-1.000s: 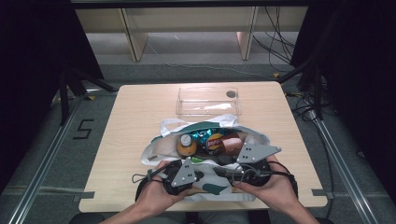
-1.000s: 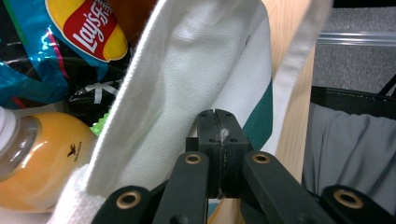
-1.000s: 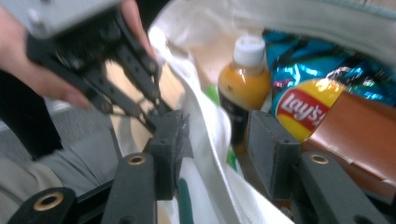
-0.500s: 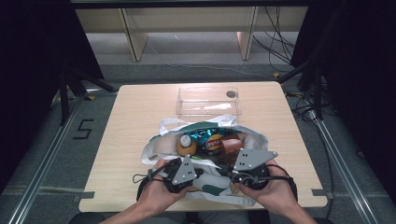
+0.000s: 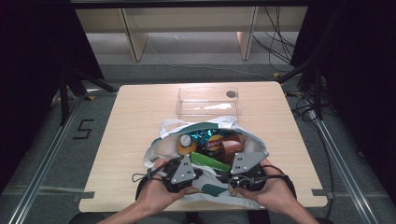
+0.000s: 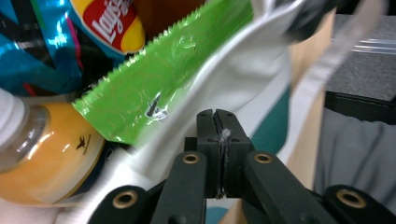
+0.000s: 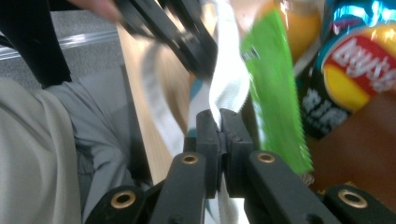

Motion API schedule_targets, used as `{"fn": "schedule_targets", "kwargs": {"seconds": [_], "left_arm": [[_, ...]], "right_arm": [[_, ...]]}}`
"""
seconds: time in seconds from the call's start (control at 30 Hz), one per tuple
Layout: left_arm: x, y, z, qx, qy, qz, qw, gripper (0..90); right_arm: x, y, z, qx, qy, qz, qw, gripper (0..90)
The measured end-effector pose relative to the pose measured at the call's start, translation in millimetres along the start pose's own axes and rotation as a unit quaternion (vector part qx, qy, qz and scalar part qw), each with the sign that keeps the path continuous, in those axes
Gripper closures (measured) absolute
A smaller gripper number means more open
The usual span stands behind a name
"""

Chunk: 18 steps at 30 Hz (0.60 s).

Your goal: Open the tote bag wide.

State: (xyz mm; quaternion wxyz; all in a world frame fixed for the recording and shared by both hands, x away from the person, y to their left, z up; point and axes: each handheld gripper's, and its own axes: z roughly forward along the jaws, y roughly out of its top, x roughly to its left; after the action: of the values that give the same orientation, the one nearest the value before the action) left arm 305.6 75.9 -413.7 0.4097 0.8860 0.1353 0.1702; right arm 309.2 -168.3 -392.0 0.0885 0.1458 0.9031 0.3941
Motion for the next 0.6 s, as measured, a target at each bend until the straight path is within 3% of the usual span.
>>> {"fn": "schedule_targets", "kwargs": {"seconds": [0.13, 0.17, 0.23, 0.3, 0.33, 0.47, 0.5, 0.53, 0.6], "left_arm": [[-1.3, 6.1, -24.1, -0.028, -0.024, -0.015, 0.9992, 85.7], [2.2, 10.1, -32.5, -0.029, -0.012, 0.011, 0.9995, 83.8], [3.9, 11.4, -34.3, -0.024, -0.003, 0.016, 0.9996, 81.6], [12.7, 12.4, -31.9, -0.021, 0.016, 0.027, 0.9993, 69.9], [12.7, 12.4, -31.9, -0.021, 0.016, 0.027, 0.9993, 65.5], [17.3, 9.8, -19.5, -0.003, 0.009, 0.042, 0.9991, 57.0], [17.6, 8.7, -16.4, 0.001, 0.006, 0.045, 0.999, 56.1], [18.3, 6.7, -11.2, 0.006, 0.001, 0.052, 0.9986, 56.0], [19.3, 3.8, -4.3, 0.021, 0.003, 0.063, 0.9978, 57.1]], "right_arm": [[-5.8, -8.4, 6.4, 0.007, -0.002, 0.032, 0.9995, 87.6], [-7.2, -10.1, 7.1, 0.011, -0.006, 0.041, 0.9991, 87.6], [-8.3, -10.1, 7.4, 0.013, -0.004, 0.04, 0.9991, 87.6], [-8.9, -10.1, 10.0, 0.019, -0.009, 0.047, 0.9987, 87.6], [-8.9, -10.1, 10.0, 0.019, -0.009, 0.047, 0.9987, 87.6], [-9.3, -12.4, 14.4, 0.029, -0.003, 0.055, 0.998, 87.7], [-11.7, -13.2, 15.6, 0.031, -0.001, 0.047, 0.9984, 87.8], [-11.7, -15.1, 17.6, 0.037, 0.0, 0.062, 0.9974, 87.8], [-11.6, -15.8, 18.7, 0.038, -0.001, 0.063, 0.9973, 87.8]]}}
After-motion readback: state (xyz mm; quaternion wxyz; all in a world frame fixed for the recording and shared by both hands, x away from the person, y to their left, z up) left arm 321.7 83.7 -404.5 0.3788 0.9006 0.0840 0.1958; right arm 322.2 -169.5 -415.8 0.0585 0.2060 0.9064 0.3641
